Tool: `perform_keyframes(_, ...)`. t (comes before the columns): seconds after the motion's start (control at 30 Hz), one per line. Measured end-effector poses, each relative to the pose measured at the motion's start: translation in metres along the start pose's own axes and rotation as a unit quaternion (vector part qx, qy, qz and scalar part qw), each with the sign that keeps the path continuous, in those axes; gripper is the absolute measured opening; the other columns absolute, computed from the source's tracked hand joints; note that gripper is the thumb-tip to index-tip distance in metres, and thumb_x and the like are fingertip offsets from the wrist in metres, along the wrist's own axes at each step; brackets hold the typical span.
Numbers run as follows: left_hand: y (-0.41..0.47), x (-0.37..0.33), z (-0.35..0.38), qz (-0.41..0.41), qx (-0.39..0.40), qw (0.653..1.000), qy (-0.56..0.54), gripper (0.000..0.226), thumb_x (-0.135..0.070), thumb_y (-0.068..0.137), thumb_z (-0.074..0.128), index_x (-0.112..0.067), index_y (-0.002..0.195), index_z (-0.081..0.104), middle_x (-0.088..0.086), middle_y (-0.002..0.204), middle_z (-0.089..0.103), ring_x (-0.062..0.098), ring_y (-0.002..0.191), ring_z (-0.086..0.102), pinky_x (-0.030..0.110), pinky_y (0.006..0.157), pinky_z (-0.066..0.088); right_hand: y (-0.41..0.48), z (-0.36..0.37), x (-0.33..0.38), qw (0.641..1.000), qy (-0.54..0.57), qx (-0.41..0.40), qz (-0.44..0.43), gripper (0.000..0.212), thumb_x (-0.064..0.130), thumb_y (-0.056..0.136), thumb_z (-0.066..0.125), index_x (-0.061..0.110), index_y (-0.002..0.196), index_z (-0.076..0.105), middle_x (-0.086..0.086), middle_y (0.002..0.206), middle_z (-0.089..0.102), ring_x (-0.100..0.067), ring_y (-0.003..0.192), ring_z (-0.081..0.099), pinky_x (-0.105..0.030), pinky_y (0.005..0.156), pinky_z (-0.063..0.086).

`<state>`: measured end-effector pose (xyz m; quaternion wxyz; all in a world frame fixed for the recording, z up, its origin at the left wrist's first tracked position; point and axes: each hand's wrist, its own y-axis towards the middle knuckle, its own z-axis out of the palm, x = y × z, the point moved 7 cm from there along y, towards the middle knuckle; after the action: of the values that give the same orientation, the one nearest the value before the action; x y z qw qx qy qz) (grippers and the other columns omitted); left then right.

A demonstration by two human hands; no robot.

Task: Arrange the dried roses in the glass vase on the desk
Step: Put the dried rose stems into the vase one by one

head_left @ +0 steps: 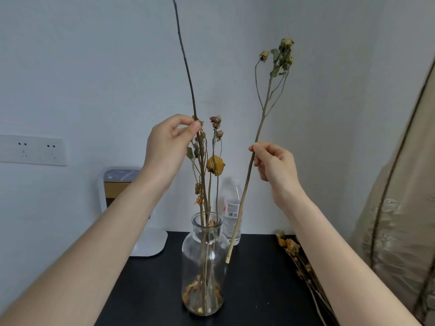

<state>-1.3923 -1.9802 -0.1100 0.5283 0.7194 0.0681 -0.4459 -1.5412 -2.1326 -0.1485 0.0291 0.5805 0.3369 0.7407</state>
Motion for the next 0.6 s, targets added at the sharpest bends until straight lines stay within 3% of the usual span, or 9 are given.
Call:
perform_keyframes(0.1,-0.006,0.017,0.006,-0.017,0.001,1.000,-0.006,0.009,-0.025,0.089,0.058,-0.024,0.083,0.064,-0.003,0.051,0.056,0.009,0.046,0.052,0.027,0.057,0.038,0.000,-0.001,-0.005,1.000,-0.006,0.002,0.004,0.024,0.016,0.092,0.053,0.021,0.071,0.064,0.012,0.044,0.049,0.000,0.036,0.036,-0.010,0.036,0.027)
perform_keyframes(0.17,-0.011,0.032,0.011,-0.037,0.012,0.999,0.007,0.011,-0.026,0.089,0.057,-0.020,0.091,0.066,0.008,0.073,0.060,0.026,0.071,0.058,0.041,0.068,0.047,0.000,-0.002,-0.007,1.000,-0.010,0.000,0.007,0.024,0.016,0.092,0.053,0.021,0.072,0.065,0.012,0.045,0.049,0.000,0.036,0.036,-0.010,0.036,0.027)
perform_keyframes(0.2,-0.013,0.041,0.012,-0.043,0.018,0.999,0.013,0.013,-0.027,0.089,0.057,-0.019,0.094,0.066,0.005,0.072,0.061,0.008,0.094,0.052,0.041,0.068,0.048,0.000,-0.002,-0.008,1.000,-0.012,-0.001,0.008,0.024,0.015,0.092,0.053,0.021,0.072,0.065,0.012,0.045,0.049,0.000,0.036,0.036,-0.010,0.036,0.027)
perform_keyframes(0.23,-0.015,0.049,0.013,-0.045,0.024,0.999,0.018,0.014,-0.027,0.089,0.057,-0.018,0.095,0.066,0.000,0.061,0.055,0.003,0.053,0.030,0.034,0.059,0.046,0.000,-0.003,-0.009,1.000,-0.013,-0.001,0.009,0.024,0.015,0.092,0.053,0.020,0.072,0.065,0.012,0.045,0.049,0.000,0.036,0.036,-0.010,0.036,0.027)
perform_keyframes(0.27,-0.017,0.057,0.014,-0.047,0.030,0.998,0.028,0.016,-0.028,0.089,0.057,-0.017,0.095,0.067,-0.004,0.056,0.050,0.003,0.049,0.051,0.026,0.053,0.039,0.000,-0.003,-0.009,1.000,-0.014,-0.001,0.011,0.024,0.015,0.092,0.053,0.020,0.072,0.065,0.012,0.045,0.049,0.000,0.036,0.036,-0.010,0.036,0.027)
perform_keyframes(0.3,-0.020,0.065,0.014,-0.052,0.037,0.997,0.040,0.016,-0.028,0.089,0.057,-0.017,0.095,0.067,-0.008,0.054,0.047,-0.002,0.044,0.046,0.021,0.052,0.034,0.001,-0.004,-0.010,1.000,-0.015,-0.002,0.012,0.024,0.015,0.092,0.053,0.020,0.072,0.065,0.011,0.046,0.049,0.000,0.036,0.036,-0.010,0.036,0.027)
perform_keyframes(0.6,-0.052,0.115,0.022,-0.108,0.131,0.973,0.156,0.008,-0.029,0.084,0.064,-0.023,0.080,0.068,-0.007,0.059,0.052,0.006,0.062,0.051,0.016,0.059,0.035,0.003,-0.001,-0.017,1.000,-0.022,0.000,0.011,0.024,0.015,0.092,0.052,0.020,0.073,0.065,0.008,0.050,0.048,-0.001,0.036,0.037,-0.010,0.037,0.027)
